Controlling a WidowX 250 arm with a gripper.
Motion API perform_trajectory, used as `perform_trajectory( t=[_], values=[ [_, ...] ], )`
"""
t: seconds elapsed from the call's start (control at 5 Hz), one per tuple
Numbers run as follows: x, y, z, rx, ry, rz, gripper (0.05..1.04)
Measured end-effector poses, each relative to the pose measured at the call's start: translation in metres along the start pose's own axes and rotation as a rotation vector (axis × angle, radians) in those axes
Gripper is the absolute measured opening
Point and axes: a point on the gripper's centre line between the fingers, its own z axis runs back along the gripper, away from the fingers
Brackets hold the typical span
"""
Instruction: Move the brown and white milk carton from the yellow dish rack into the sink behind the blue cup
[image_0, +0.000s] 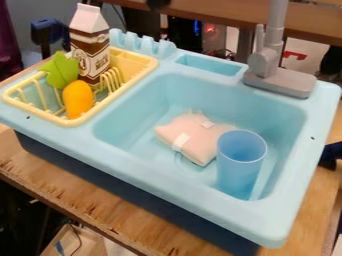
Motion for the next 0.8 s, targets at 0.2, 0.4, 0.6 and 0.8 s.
perform_trajectory(
  t=[0.2,0.4,0.6,0.8],
  values=[
    [0.001,0.027,0.007,0.007,-0.025,0.009,1.001],
    [0.009,0.055,0.006,0.009,-0.02,-0.027,1.001],
    [0.012,0.079,0.004,0.018,-0.002,-0.068,1.001],
    [0.019,0.096,-0.004,-0.008,-0.009,-0.057,1.001]
  ],
)
